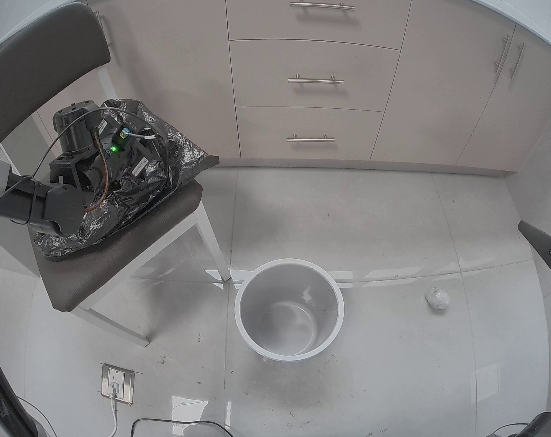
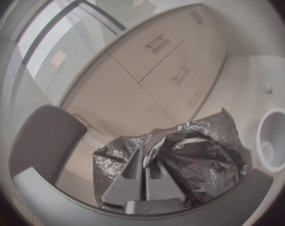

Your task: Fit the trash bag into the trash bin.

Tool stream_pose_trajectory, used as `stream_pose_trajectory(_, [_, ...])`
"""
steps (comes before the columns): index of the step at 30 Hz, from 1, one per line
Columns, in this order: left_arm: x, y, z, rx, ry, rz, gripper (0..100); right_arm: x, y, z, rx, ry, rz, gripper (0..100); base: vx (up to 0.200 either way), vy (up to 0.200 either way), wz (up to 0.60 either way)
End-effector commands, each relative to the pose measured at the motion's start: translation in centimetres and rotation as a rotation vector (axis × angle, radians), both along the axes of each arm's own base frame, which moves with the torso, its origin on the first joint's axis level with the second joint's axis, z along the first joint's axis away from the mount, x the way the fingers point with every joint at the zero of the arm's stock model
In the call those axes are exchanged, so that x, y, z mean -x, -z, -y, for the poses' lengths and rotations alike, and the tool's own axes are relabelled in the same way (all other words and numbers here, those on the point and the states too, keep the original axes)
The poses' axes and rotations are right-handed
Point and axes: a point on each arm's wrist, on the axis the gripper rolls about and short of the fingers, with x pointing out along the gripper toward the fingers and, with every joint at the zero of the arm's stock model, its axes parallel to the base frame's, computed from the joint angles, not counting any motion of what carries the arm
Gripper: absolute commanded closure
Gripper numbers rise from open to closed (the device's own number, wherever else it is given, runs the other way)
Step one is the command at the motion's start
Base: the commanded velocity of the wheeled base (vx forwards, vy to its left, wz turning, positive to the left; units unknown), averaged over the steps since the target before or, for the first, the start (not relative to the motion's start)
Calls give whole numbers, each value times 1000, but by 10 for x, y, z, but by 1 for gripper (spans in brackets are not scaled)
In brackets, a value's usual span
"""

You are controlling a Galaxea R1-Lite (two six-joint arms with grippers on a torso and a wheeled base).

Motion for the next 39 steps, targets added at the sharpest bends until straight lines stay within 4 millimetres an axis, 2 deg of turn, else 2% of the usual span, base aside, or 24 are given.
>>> stream_pose_trajectory(1, [13, -26, -1, 109, 9, 53, 100, 0, 0, 0, -1, 0, 2, 0, 0, 0, 0])
stream_pose_trajectory(2, [20, -39, -3, 234, 20, 72, 100, 0, 0, 0, -1, -2, 2, 0, 0, 0, 0])
stream_pose_trajectory(6, [38, -69, -12, 583, 43, 89, 100, 0, 0, 0, 1, -2, -1, 0, 0, 0, 0])
stream_pose_trajectory(8, [52, -90, -29, 867, 29, 65, 100, -1, 1, 0, 2, -2, -7, 0, 0, 0, 0])
stream_pose_trajectory(9, [53, -91, -31, 886, 27, 62, 100, -1, 1, 0, 2, -2, -7, 0, 0, 0, 0])
stream_pose_trajectory(10, [63, -102, -44, 1137, -14, -2, 100, -1, 3, -1, 5, -5, -13, 0, 0, 0, 0])
stream_pose_trajectory(11, [66, -106, -48, 1226, -28, -29, 100, -1, 3, -1, 5, -8, -13, 0, 0, 0, 0])
stream_pose_trajectory(12, [72, -115, -56, 1458, -67, -110, 100, 0, 3, -1, 5, -12, -11, 0, 0, 0, 0])
stream_pose_trajectory(13, [75, -120, -58, 1606, -76, -201, 100, 0, 3, -1, 6, -14, -9, 0, 0, 0, 0])
stream_pose_trajectory(16, [89, -133, -60, 1912, 0, -596, 100, 0, 3, -2, 6, -16, -12, 0, 0, 0, 0])
stream_pose_trajectory(18, [98, -137, -59, 1957, 125, -870, 100, -1, 6, -2, 10, -20, -22, 0, 0, 0, 0])
stream_pose_trajectory(21, [110, -139, -45, 1892, 298, -1118, 100, -1, 8, -4, 12, -39, -34, 0, 0, 0, 0])
stream_pose_trajectory(22, [112, -138, -39, 1880, 313, -1144, 100, -1, 9, -5, 12, -42, -37, 0, 0, 0, 0])
stream_pose_trajectory(24, [119, -143, -12, 1822, 386, -1216, 100, -2, 11, -7, 15, -57, -51, 0, 0, 0, 0])
stream_pose_trajectory(27, [127, -147, 7, 1774, 450, -1265, 100, -4, 15, -10, 20, -83, -67, 0, 0, 0, 0])
stream_pose_trajectory(28, [133, -150, 22, 1746, 486, -1279, 100, -5, 18, -13, 28, -107, -84, 0, 0, 0, 0])
stream_pose_trajectory(31, [148, -157, 44, 1739, 485, -1204, 100, -8, 24, -19, 39, -150, -119, 0, 0, 0, 0])
stream_pose_trajectory(34, [164, -160, 71, 1729, 419, -1043, 100, -14, 32, -29, 52, -200, -150, 0, 0, 0, 0])
stream_pose_trajectory(39, [180, -140, 115, 1545, 221, -735, 100, -28, 48, -42, 63, -251, -174, 0, 0, 0, 0])
